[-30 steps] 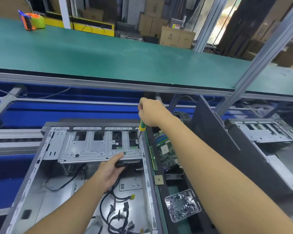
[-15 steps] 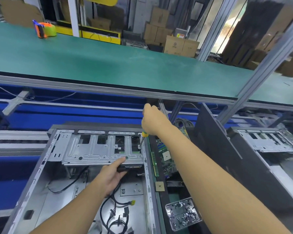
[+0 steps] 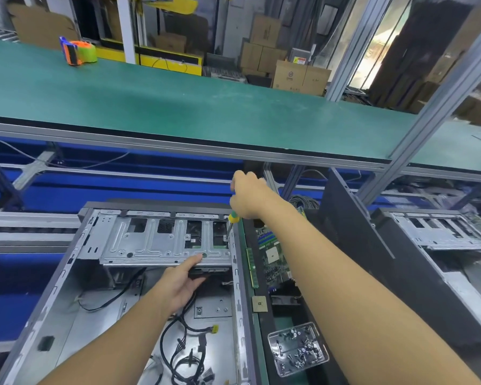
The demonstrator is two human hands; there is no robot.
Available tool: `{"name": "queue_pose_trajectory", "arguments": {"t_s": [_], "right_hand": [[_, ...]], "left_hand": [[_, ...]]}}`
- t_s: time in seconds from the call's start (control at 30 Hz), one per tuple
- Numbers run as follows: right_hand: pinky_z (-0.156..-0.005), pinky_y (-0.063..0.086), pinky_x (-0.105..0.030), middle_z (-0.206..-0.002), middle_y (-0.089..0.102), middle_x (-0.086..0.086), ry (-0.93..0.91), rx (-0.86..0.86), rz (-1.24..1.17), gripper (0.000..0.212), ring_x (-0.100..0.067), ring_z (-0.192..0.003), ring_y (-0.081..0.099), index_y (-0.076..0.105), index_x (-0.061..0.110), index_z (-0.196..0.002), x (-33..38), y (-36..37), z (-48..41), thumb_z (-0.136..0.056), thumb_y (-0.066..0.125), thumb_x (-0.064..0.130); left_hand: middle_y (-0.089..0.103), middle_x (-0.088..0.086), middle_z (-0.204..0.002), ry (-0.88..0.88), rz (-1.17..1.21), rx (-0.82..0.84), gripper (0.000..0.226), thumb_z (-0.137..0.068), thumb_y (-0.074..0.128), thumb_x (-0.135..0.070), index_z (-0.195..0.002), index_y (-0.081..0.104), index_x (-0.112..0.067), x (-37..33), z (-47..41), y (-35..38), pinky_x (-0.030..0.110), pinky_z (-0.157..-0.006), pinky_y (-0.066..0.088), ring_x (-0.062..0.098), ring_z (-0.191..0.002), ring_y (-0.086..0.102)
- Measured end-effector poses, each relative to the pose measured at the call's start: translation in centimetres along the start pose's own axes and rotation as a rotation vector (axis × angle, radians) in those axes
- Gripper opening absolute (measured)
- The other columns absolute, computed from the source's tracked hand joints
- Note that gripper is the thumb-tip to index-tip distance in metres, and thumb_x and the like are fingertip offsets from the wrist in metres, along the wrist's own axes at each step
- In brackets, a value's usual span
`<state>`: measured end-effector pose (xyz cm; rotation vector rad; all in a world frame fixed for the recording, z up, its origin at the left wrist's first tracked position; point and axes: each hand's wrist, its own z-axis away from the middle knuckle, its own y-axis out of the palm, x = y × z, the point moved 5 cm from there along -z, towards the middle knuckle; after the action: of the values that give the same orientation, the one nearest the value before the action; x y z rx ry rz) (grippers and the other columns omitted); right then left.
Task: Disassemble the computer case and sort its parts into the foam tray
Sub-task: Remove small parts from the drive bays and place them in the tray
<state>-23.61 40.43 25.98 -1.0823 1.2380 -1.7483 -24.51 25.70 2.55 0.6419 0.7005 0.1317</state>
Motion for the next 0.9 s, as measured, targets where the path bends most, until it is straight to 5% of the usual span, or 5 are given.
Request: {"name": "queue_pose_trajectory", "arguments": {"t_s": [0.17, 0.33, 0.53, 0.73, 0.9], "right_hand": [[-0.076, 0.037, -0.041, -0.134, 0.038, -0.014, 0.025, 0.036, 0.036, 0.038, -0.036, -0.115, 0.042, 0.041, 0.012, -0.131, -0.1, 0.3, 0.2, -0.102, 0.048, 0.034], [-0.05, 0.032, -0.034, -0.106, 0.053, -0.013, 0.064, -0.138, 0.111, 0.029, -0.023, -0.066, 0.046, 0.038, 0.007, -0.127, -0.1, 0.6, -0.1, -0.108, 0.038, 0.03], [-0.079, 0.039, -0.04, -0.124, 0.041, -0.007, -0.088, 0.143, -0.035, 0.028, -0.029, -0.107, 0.038, 0.049, 0.016, -0.117, 0.8, 0.0, -0.3, -0.094, 0.046, 0.001], [-0.068, 0.041, -0.039, -0.124, 0.05, -0.015, 0.068, -0.011, 0.15, 0.063, -0.035, -0.104, 0.056, 0.035, 0.008, -0.142, 0.4, 0.0, -0.7, -0.103, 0.036, 0.057], [-0.061, 0.041, -0.038, -0.105, 0.058, -0.013, -0.009, 0.008, 0.089, 0.014, -0.029, -0.081, 0.051, 0.042, 0.006, -0.115, 0.7, -0.1, -1.5, -0.104, 0.043, 0.014]], "left_hand": [[0.075, 0.018, -0.104, -0.008, -0.007, 0.004, 0.024, -0.089, 0.069, -0.006, -0.111, 0.065, 0.004, 0.0, 0.1, 0.0, 0.031, -0.061, 0.06, 0.024, -0.088, 0.075], [0.075, 0.018, -0.103, -0.006, 0.003, -0.001, 0.021, -0.09, 0.068, -0.005, -0.108, 0.065, 0.005, 0.0, 0.3, 0.1, 0.03, -0.057, 0.06, 0.024, -0.086, 0.075], [0.074, 0.018, -0.105, 0.0, 0.007, 0.011, 0.024, -0.09, 0.068, -0.006, -0.111, 0.064, 0.005, -0.1, 0.4, 0.3, 0.034, -0.069, 0.057, 0.024, -0.089, 0.075], [0.073, 0.02, -0.108, -0.002, 0.02, 0.022, 0.026, -0.088, 0.069, -0.005, -0.112, 0.064, 0.006, -0.1, 0.3, 0.3, 0.033, -0.065, 0.06, 0.026, -0.091, 0.074], [0.073, 0.021, -0.108, -0.007, 0.015, 0.021, 0.031, -0.088, 0.07, -0.005, -0.114, 0.062, 0.009, -0.1, 0.2, 0.2, 0.036, -0.076, 0.056, 0.027, -0.095, 0.074]]}}
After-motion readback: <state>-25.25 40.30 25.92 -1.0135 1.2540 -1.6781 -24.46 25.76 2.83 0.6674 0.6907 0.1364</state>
